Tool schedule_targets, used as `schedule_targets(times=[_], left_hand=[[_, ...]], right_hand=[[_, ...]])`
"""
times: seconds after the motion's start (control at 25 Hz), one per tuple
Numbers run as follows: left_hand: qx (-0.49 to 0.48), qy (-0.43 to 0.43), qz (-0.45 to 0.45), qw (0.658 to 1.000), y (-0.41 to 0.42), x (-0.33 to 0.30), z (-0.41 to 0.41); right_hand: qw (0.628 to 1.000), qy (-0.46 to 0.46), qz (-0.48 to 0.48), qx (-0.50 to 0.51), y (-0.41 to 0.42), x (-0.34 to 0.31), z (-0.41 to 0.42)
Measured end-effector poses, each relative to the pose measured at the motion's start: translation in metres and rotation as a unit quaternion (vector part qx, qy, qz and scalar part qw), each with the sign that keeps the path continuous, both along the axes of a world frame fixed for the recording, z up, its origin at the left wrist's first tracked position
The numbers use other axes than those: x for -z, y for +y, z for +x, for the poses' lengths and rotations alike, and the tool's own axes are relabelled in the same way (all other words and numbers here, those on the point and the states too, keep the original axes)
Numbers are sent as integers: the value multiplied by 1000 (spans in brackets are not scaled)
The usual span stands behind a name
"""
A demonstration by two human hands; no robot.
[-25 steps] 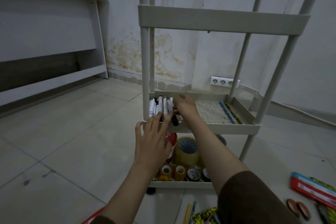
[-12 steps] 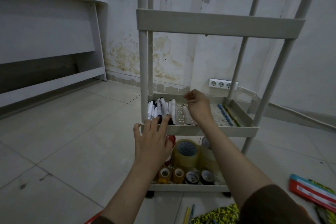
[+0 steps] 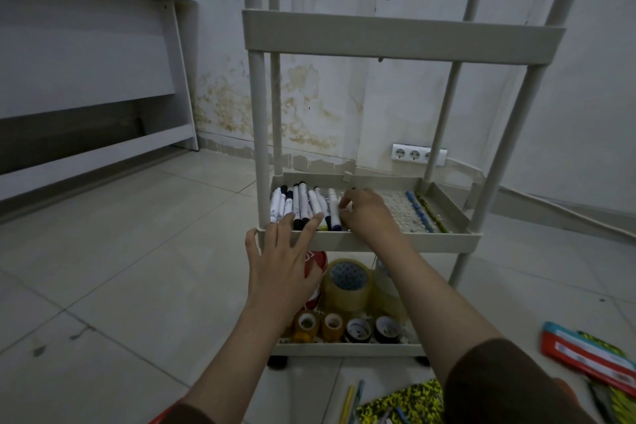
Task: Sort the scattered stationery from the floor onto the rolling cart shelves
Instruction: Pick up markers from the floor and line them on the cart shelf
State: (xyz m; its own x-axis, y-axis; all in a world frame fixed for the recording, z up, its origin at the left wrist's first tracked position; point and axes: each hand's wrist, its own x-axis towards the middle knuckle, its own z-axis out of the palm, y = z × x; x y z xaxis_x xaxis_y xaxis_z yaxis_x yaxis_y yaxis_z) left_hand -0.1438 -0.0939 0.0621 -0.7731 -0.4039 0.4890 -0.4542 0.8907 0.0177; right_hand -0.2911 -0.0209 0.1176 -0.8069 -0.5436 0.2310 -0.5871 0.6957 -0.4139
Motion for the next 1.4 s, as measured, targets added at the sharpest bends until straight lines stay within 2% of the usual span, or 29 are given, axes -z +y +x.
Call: schedule_targets(times=[0.36, 0.6, 0.84, 1.04, 1.16, 1.28, 1.4], left_hand=[[9, 9, 9, 1000, -2, 0, 0], [7, 25, 34, 999, 1, 0, -1], [24, -1, 55, 998, -1, 4, -1], [60, 45, 87, 993, 1, -2, 1], [103, 133, 110, 980, 5, -2, 15], [155, 235, 141, 949, 17, 3, 38], [187, 240, 209, 929, 38, 30, 69]], right_hand=[[991, -60, -85, -81, 8, -10, 8], [986, -50, 1, -156, 0, -17, 14], [988, -28, -39, -145, -4, -8, 15], [987, -28, -31, -154, -6, -4, 12], [981, 49, -114, -152, 0, -4, 21], [941, 187, -196, -201, 22, 5, 46], [905, 257, -182, -287, 55, 39, 83]])
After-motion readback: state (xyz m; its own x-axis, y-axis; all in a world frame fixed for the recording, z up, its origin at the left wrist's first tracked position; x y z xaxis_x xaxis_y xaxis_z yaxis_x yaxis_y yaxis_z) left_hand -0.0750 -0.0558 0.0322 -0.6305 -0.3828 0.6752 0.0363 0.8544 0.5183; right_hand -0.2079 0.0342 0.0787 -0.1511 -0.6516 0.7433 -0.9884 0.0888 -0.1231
